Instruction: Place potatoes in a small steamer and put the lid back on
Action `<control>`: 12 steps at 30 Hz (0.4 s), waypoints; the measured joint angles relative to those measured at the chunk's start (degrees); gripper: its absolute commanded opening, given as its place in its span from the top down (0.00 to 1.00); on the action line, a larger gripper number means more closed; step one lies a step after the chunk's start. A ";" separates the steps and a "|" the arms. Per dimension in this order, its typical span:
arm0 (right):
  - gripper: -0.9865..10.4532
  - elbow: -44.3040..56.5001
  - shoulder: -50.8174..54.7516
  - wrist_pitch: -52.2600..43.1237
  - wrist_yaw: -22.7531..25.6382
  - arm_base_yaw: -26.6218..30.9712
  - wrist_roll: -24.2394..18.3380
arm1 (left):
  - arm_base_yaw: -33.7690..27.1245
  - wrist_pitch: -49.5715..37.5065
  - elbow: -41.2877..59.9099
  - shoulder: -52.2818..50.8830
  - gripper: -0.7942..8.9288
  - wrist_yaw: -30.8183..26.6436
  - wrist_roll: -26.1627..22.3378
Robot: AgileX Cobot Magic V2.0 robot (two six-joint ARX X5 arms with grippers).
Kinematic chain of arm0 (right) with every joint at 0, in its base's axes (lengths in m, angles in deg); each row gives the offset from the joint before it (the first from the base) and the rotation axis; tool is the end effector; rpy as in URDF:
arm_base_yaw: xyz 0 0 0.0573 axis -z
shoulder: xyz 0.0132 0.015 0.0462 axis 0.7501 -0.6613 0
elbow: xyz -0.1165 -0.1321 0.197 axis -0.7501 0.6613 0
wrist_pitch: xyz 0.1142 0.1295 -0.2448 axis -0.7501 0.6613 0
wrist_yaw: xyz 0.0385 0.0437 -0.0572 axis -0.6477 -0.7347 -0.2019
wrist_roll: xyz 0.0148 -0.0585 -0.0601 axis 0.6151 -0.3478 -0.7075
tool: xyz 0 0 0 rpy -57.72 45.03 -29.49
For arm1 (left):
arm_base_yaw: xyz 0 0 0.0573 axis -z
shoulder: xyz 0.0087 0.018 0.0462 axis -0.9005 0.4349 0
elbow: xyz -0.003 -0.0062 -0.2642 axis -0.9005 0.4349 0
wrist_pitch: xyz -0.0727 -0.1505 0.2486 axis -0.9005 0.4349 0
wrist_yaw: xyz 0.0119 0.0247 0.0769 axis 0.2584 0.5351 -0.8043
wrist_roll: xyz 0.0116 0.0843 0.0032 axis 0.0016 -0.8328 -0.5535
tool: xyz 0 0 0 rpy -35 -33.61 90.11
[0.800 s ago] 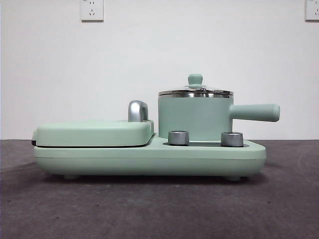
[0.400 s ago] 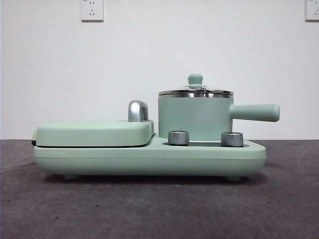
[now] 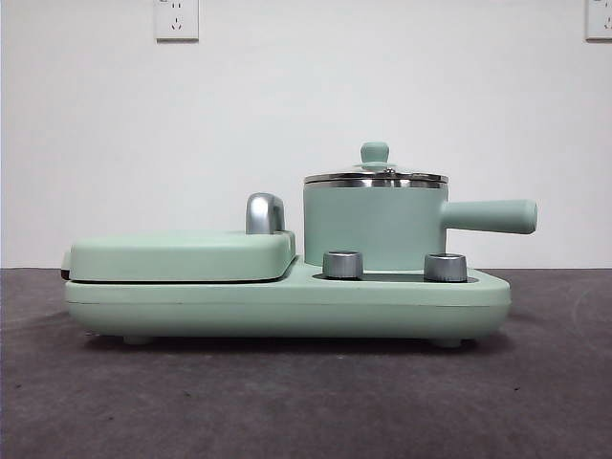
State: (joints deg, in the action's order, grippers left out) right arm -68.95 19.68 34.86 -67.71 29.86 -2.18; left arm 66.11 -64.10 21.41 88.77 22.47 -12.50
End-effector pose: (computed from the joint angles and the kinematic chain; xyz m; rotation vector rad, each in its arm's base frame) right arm 0.1403 0.0785 0.3408 0.2411 0.5231 0.6787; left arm 0.1843 -0.0074 0.1525 -0.1288 0.1712 -0.0418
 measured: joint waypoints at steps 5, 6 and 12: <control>0.90 0.02 0.00 0.00 -0.02 0.00 0.00 | 0.00 -1.22 0.46 0.00 0.89 -0.15 -0.24; 0.90 0.02 0.00 0.00 -0.02 0.00 0.00 | 0.00 -1.25 0.48 0.00 0.89 -0.15 -0.39; 0.90 0.02 0.00 0.00 0.00 0.00 0.00 | 0.00 -1.33 0.50 0.00 0.89 -0.15 -0.42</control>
State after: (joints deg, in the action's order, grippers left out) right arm -68.93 19.68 34.86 -67.71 29.86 -2.18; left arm 66.11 -65.43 21.91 88.77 22.32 -12.91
